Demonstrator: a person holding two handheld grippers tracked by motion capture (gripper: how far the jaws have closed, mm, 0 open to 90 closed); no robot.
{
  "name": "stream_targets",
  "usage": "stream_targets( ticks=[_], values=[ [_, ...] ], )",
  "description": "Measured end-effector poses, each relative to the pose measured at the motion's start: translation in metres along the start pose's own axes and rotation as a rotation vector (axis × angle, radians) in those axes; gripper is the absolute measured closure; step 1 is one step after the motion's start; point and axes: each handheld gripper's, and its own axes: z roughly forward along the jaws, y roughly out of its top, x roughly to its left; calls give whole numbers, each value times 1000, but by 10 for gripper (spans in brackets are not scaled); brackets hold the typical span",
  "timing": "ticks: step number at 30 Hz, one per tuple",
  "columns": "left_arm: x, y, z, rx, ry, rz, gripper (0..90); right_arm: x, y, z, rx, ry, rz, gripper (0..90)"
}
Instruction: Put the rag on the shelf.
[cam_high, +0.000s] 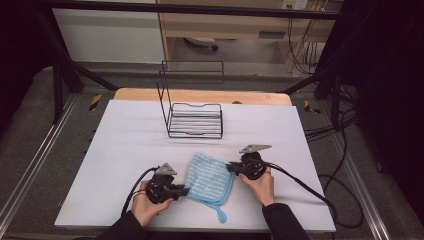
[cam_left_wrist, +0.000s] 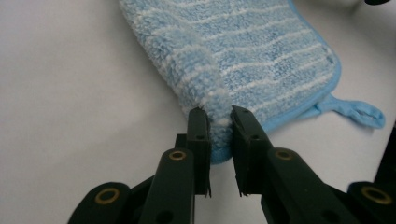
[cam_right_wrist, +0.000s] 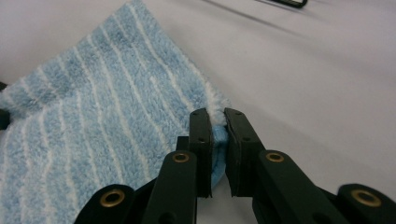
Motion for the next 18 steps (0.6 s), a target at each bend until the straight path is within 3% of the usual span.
stream_targets(
  ticks=[7,12,18],
  values=[
    [-11,-14,-11,-5,25,-16,779,12,17,11,-14,40,-73,825],
    [-8,-18,-13,-13,31,-34,769,16,18,27,8,45,-88,819],
    [-8,-18,-15,-9,40,-4,692,16,18,25,-15,37,-105,745]
  ],
)
